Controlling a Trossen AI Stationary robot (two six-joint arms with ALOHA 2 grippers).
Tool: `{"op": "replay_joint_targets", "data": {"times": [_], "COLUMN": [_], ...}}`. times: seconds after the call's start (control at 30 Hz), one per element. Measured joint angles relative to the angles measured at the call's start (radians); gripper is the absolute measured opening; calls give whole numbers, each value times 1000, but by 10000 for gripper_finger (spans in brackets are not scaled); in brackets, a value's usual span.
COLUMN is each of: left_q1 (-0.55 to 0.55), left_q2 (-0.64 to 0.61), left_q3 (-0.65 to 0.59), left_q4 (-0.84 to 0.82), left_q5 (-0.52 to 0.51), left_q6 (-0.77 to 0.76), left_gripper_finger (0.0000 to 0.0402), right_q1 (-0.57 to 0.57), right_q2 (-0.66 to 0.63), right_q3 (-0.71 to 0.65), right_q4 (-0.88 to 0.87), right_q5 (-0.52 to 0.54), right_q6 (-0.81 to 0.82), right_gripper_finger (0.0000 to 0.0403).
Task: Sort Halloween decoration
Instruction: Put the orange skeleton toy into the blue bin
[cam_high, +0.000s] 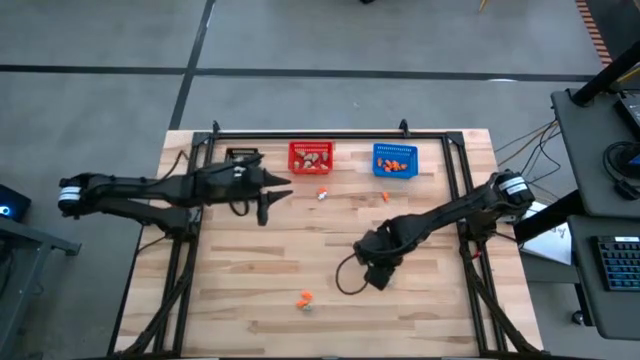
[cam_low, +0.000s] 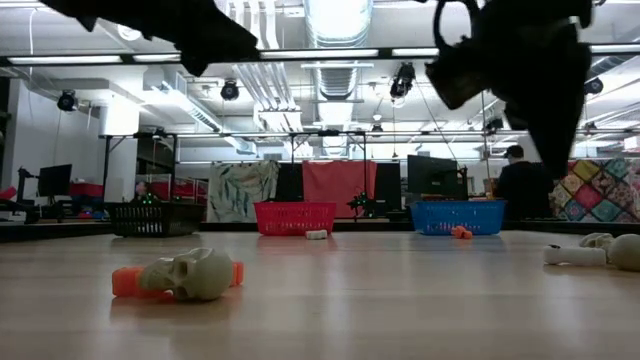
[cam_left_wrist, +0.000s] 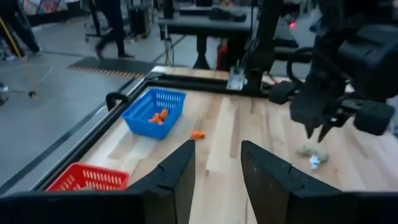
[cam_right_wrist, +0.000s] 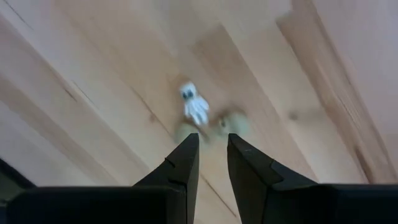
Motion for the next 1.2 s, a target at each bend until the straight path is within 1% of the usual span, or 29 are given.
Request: {"op": "replay_joint_targets", "data": {"times": [0.1, 0.27, 0.37, 0.47, 0.6, 0.67, 0.73, 0.87, 1.03, 1.2], "left_q1": [-9, -9, -10, -10, -9, -9, -9, -9, -9, -9], "left_q2": [-41, -70, -68, -63, -62, -62, -62, -61, -61, -61], "left_q3": [-49, -104, -118, -119, -120, -119, -119, -120, -120, -119], "left_q4": [60, 98, 115, 120, 129, 131, 131, 131, 131, 131], "left_q5": [0, 0, 0, 0, 0, 0, 0, 0, 0, 0], "left_q6": [-11, -42, -52, -54, -54, -54, -54, -54, -54, -45], "left_gripper_finger": [111, 111, 111, 111, 111, 111, 111, 111, 111, 111], "right_q1": [12, 7, -18, -56, -130, -179, -230, -323, -434, -521], "right_q2": [-8, -43, -73, -104, -128, -129, -128, -124, -124, -124], "right_q3": [0, 0, 0, 0, 1, 1, 1, -8, -40, -117], "right_q4": [-69, -233, -296, -309, -303, -294, -267, -168, -80, 25], "right_q5": [2, 23, 95, 182, 301, 328, 329, 326, 325, 325], "right_q6": [-4, -10, -26, -47, -53, -53, -80, -190, -278, -286], "right_gripper_finger": [73, 73, 72, 73, 73, 73, 73, 79, 112, 143]}}
